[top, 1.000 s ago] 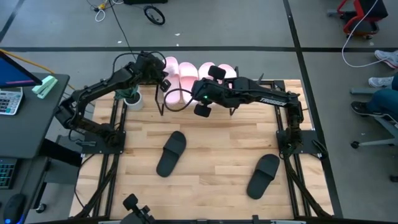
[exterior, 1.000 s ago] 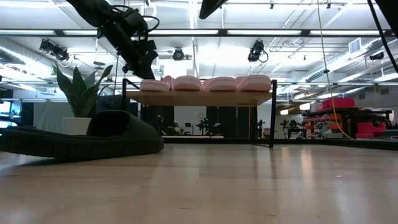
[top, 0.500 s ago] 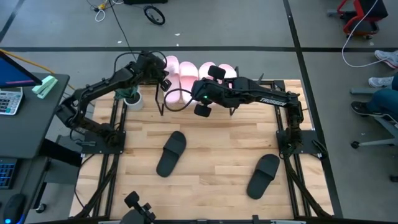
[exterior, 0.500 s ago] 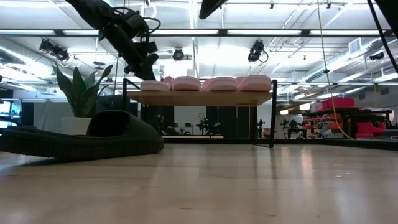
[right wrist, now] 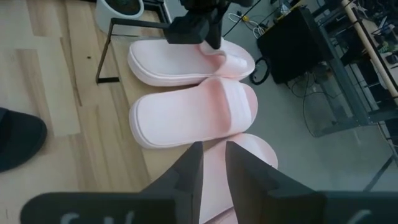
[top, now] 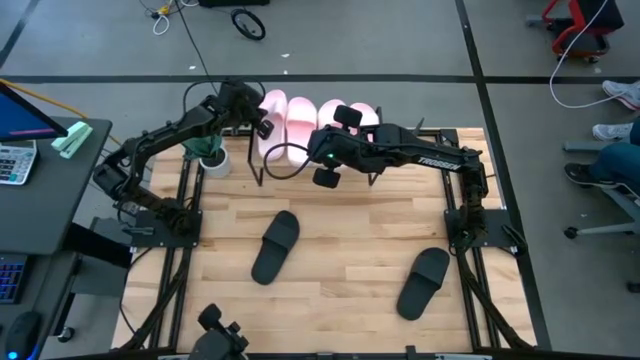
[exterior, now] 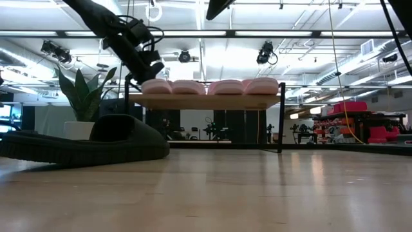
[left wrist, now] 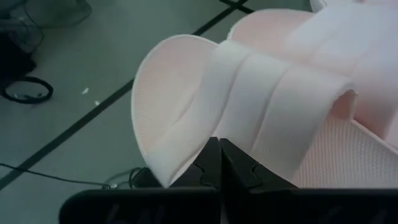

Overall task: Pick and place slides into the shelf
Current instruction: Put the pink slides on the shelf, then put the left black slides under the shelf

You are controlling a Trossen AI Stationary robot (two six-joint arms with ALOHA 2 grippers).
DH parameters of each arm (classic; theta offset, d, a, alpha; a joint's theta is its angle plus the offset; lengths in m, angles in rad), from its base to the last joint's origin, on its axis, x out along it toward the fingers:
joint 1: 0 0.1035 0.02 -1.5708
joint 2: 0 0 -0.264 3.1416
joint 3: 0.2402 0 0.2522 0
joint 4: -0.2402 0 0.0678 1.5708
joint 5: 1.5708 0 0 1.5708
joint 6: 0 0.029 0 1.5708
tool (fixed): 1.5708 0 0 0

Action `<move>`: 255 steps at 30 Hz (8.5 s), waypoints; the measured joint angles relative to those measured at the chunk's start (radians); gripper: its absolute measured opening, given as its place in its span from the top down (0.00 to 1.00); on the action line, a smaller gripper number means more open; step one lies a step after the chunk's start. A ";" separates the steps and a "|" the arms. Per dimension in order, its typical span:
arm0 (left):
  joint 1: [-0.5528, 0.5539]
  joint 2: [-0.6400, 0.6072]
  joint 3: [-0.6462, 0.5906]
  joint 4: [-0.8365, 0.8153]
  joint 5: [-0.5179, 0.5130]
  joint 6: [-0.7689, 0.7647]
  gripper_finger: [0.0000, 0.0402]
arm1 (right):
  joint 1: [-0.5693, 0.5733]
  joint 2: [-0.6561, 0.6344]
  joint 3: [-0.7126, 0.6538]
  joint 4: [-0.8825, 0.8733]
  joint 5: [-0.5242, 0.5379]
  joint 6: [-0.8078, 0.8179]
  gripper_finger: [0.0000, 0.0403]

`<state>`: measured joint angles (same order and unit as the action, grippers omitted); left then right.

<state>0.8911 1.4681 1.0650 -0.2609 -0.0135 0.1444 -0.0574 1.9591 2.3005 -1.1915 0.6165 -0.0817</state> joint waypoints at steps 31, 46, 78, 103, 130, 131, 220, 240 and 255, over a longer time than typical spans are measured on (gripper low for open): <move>-0.585 -0.444 0.220 -0.877 -0.009 -0.111 0.99 | 0.260 0.001 -0.619 -0.043 0.032 0.668 0.89; -1.089 -0.427 -0.319 -0.347 -0.076 -0.243 0.82 | 0.546 0.000 -0.636 0.045 0.100 0.920 0.94; -1.215 -0.128 -0.332 -0.200 -0.323 -0.185 0.45 | 0.610 0.000 -0.636 0.045 0.099 1.110 0.94; -1.163 0.032 -0.246 0.154 -0.577 -0.300 0.96 | 0.614 -0.001 -0.636 0.011 0.156 1.007 0.95; -0.900 0.597 0.340 0.026 -0.570 -0.315 0.72 | 0.735 -0.111 -0.636 -0.051 0.295 1.210 0.95; -0.896 0.597 0.348 0.032 -0.571 -0.315 0.70 | 0.735 -0.109 -0.636 -0.051 0.293 1.215 0.95; -0.977 -0.331 0.426 -0.838 -0.534 -0.290 0.66 | 0.598 -0.100 -1.210 0.755 0.048 0.547 0.88; -0.977 -0.330 0.426 -0.860 -0.535 -0.240 0.66 | 0.557 -0.100 -1.223 0.759 0.045 0.618 0.64; -0.977 -0.330 0.426 -0.882 -0.535 -0.203 0.66 | 0.482 -0.100 -1.231 0.762 -0.084 0.527 0.64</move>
<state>-0.0860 1.1381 1.4914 -1.1433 -0.5484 -0.0584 0.4244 1.8591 1.0698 -0.4296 0.5321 0.4452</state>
